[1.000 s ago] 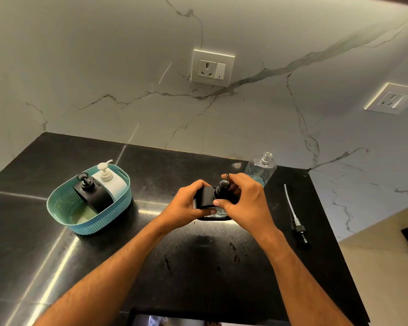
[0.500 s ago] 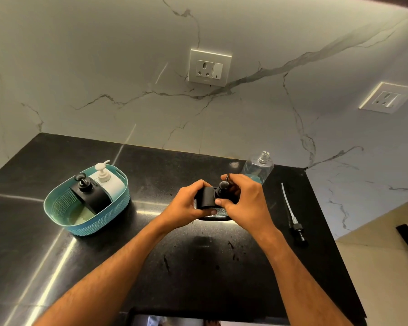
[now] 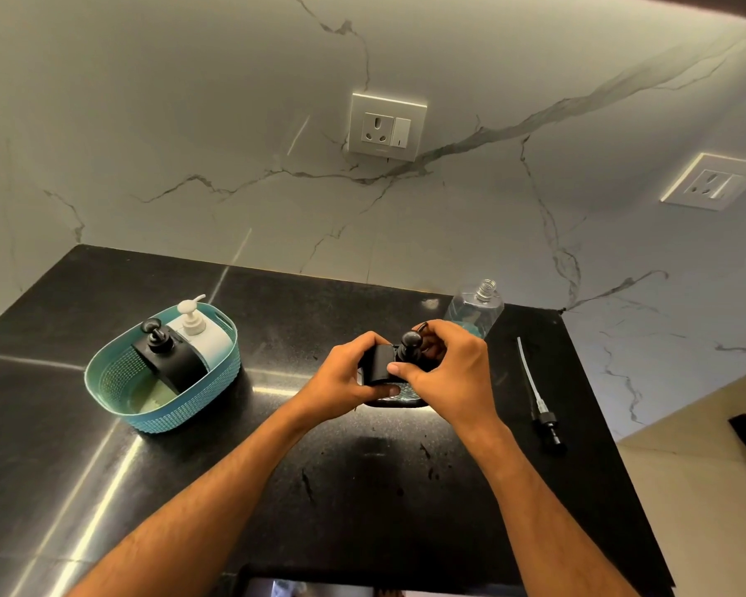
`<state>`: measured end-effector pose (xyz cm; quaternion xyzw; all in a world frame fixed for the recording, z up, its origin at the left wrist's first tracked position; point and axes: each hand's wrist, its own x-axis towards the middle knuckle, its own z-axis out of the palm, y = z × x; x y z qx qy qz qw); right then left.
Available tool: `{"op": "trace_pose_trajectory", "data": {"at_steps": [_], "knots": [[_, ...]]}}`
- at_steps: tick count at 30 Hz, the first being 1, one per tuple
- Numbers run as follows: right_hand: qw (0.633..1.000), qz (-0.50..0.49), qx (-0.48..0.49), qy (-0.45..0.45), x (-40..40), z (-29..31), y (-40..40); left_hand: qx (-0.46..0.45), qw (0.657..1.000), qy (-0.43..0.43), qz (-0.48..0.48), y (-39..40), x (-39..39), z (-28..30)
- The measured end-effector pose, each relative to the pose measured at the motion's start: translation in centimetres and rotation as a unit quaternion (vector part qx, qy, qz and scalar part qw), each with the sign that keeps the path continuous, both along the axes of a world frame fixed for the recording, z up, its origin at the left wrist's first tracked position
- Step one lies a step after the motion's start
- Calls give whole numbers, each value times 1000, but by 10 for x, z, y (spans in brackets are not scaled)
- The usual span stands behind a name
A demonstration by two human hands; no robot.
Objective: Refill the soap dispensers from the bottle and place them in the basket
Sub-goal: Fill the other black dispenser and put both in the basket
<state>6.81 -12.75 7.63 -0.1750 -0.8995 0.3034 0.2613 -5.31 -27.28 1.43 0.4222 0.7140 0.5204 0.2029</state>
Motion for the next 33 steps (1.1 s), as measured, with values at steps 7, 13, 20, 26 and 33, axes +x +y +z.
{"op": "trace_pose_trajectory", "data": {"at_steps": [7,13,20,26,33], "knots": [[998,23,-53,12,2,-3,-2,2,1000,-7,4,-2,-1,1],[994,-36,-76,64,-4,-12,-10,5,1000,-14,4,-3,0,1],[994,-35,-81,60,-6,-19,-13,-1,1000,-5,14,-7,-3,0],[991,34,-120,40,-6,-13,-6,-2,1000,-10,19,-13,-8,2],[994,9,-94,53,-12,-15,-7,-3,1000,-12,16,-10,-7,2]]}}
